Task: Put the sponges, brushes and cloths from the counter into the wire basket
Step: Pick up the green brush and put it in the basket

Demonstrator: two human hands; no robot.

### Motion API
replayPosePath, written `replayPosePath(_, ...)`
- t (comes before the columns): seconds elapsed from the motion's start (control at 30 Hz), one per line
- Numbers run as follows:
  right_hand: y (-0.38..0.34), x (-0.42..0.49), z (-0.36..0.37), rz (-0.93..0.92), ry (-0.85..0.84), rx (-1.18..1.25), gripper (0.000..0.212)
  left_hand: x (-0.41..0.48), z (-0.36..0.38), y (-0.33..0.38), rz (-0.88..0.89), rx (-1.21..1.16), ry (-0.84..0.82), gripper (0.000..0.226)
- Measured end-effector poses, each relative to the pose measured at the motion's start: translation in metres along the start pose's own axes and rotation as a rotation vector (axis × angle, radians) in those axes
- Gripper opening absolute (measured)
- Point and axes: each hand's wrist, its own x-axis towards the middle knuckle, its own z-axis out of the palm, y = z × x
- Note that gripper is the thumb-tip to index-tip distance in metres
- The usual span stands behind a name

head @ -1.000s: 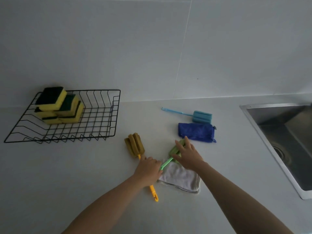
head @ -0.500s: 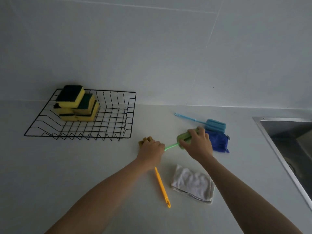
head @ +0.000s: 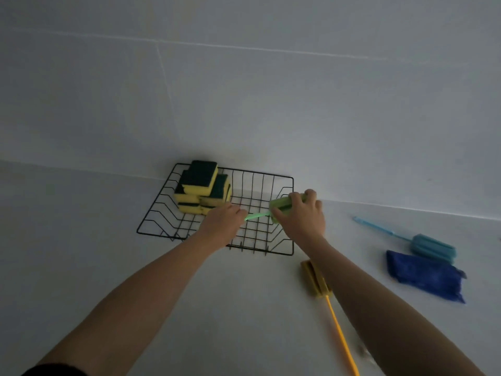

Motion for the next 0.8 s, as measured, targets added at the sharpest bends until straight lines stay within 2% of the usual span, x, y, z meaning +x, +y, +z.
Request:
replayPosePath(0.33, -0.056, 0.026, 0.075, 0.047, -0.212, 0.027, 0.051, -0.001, 0.04, -0.091, 0.041, 0.038, -0.203, 0.04)
replayPosePath(0.4, -0.057, 0.027, 0.086, 0.065, -0.267, 0.026, 0.049, 0.001, 0.05, -0.1, 0.036, -0.016, -0.263, 0.039)
replayPosePath(0.5, -0.055, 0.028, 0.1, 0.088, -0.333, 0.018, 0.047, 0.004, 0.062, -0.105, -0.013, -0.143, -0.327, 0.024)
replayPosePath(0.67, -0.048, 0.027, 0.109, 0.142, -0.369, -0.001, 0.044, 0.01, 0.072, -0.108, -0.136, -0.424, -0.384, 0.026)
replayPosePath(0.8, -0.043, 0.025, 0.111, 0.152, -0.409, -0.032, 0.045, 0.017, 0.077, -0.109, -0.172, -0.518, -0.489, 0.028)
